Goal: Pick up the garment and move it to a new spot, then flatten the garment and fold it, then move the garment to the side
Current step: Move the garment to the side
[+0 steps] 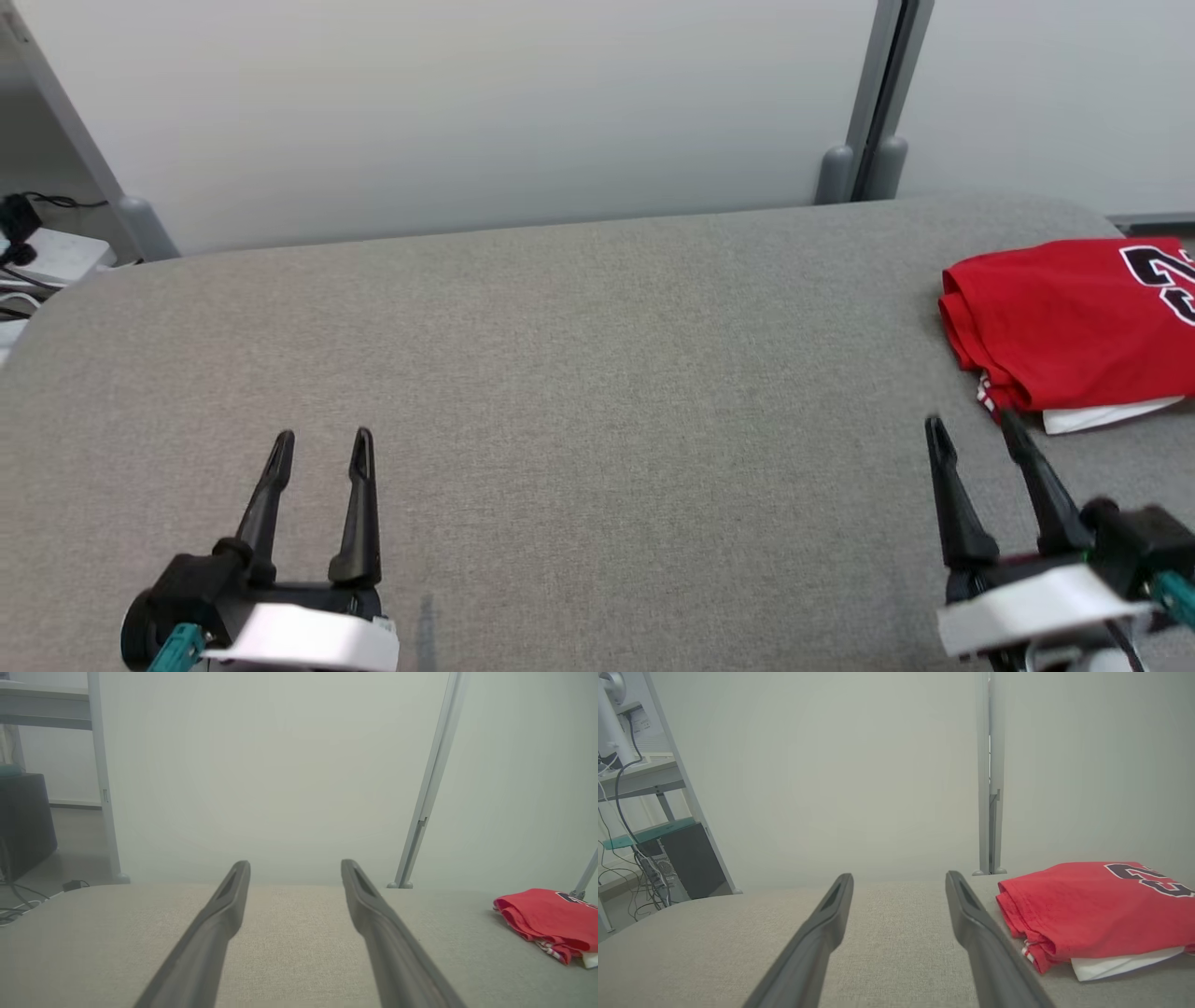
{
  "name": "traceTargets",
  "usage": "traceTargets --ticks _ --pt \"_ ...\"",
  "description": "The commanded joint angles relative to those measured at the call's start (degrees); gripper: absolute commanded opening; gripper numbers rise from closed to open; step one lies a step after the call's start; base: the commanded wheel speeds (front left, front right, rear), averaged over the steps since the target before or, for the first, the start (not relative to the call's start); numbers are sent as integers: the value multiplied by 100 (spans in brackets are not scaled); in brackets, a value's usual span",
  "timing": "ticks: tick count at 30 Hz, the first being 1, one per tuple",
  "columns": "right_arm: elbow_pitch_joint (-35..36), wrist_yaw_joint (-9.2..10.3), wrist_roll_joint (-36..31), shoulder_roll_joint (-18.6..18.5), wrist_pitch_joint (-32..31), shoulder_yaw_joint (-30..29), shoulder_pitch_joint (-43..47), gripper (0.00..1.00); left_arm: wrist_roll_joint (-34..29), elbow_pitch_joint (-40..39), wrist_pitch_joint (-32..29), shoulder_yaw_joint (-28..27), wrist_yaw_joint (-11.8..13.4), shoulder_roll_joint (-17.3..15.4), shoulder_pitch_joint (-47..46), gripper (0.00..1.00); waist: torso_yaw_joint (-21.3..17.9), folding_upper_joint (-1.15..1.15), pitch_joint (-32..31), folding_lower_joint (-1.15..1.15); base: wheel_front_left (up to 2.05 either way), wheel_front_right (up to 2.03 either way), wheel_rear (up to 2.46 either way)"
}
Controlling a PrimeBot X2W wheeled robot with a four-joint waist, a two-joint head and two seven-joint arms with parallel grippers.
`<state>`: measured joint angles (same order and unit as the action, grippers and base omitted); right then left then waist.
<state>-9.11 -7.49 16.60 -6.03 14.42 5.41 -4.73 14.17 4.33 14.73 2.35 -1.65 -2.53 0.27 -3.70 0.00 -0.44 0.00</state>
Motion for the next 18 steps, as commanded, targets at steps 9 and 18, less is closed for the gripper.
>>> traceTargets --ticks 9,18 --pt "610 0 -172 145 58 -209 925 100 -276 -267 27 -237 103 -35 528 100 194 0 -341 0 0 0 0" --pt "742 0 -59 87 58 33 1062 100 -158 -228 27 -225 179 -35 716 100 219 0 -463 0 0 0 0"
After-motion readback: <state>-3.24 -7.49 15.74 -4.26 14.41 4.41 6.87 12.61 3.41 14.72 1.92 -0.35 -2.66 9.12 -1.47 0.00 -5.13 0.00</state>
